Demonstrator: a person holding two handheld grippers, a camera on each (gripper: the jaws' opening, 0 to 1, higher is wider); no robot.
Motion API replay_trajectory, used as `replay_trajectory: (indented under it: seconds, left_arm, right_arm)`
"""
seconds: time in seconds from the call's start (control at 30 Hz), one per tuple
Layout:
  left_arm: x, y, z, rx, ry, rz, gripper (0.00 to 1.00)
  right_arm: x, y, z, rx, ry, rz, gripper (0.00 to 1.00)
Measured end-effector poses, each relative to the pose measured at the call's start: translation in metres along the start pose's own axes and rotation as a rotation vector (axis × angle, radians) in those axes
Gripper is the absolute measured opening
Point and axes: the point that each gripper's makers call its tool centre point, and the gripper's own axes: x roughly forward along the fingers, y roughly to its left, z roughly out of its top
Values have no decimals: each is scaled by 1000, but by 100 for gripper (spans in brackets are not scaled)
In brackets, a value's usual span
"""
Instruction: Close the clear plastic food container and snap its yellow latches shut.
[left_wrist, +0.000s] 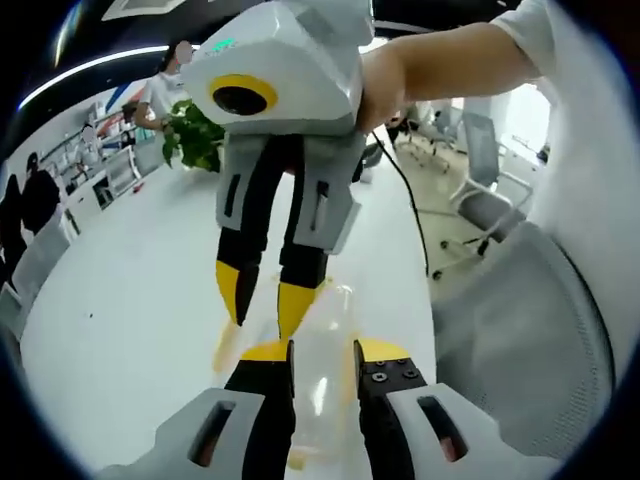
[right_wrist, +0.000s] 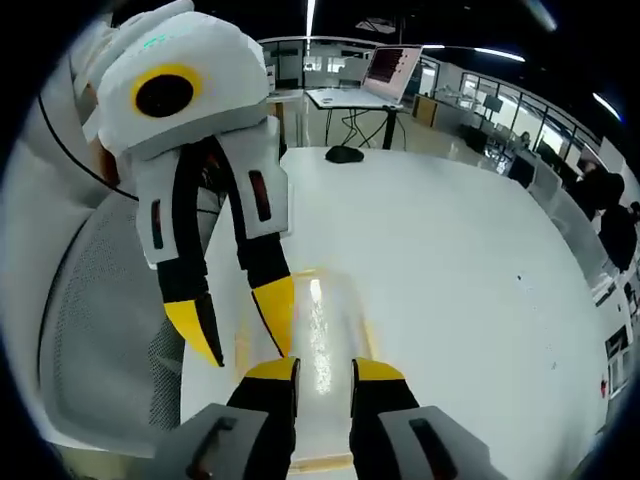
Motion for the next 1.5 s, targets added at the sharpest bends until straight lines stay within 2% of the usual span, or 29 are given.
replay_trajectory:
  seconds: [0.13, 0.23, 0.27, 0.4, 0.5, 0.63, 0.67, 0.73, 0.8, 0.9, 0.97, 1.13, 1.23, 1.27, 1.5]
  left_arm:
    - [5, -5, -1, 20, -2, -20, 18]
    - [8, -13, -3, 71, -1, -51, 18]
    - [10, -13, -6, 73, 15, -47, 18]
    - [12, -11, -7, 72, 15, -43, 20]
    - [12, -11, -7, 82, 12, -45, 23]
    - [11, -10, -12, 89, 25, -43, 23]
    - [10, -10, -12, 89, 26, -43, 23]
    - [10, -10, -13, 89, 22, -41, 23]
    - [10, -11, -14, 92, 27, -40, 23]
    - [10, -11, -16, 101, 31, -34, 24]
    - [11, -12, -18, 109, 36, -29, 25]
    - [13, -14, -22, 145, 52, -24, 27]
    - [15, -13, -25, 167, 70, -9, 29]
    - [15, -13, -25, 170, 74, -6, 29]
    - [19, -8, -31, 171, 98, 31, 37]
  right_arm:
    - [6, -2, -3, -13, 18, 12, 16]
    - [9, -7, -8, -33, 46, 4, 17]
    - [9, -10, -9, -31, 49, -6, 19]
    - [10, -22, -10, -10, 54, -28, 30]
    - [11, -24, -13, -18, 59, -15, 32]
    - [13, -20, -9, -25, 45, 43, 37]
    - [13, -20, -9, -28, 48, 47, 38]
    - [17, -16, -10, -34, 73, 101, 41]
    - [19, -18, -9, -45, 75, 110, 45]
    - [21, -19, -9, -19, 99, 150, 48]
    - [22, -19, -7, -44, 102, 162, 47]
    - [27, -14, -14, -33, 140, 249, 50]
    - [29, -14, -22, -55, 194, 280, 50]
    - [30, -13, -19, -30, 185, 299, 49]
    - [31, -9, -19, -46, 219, 364, 48]
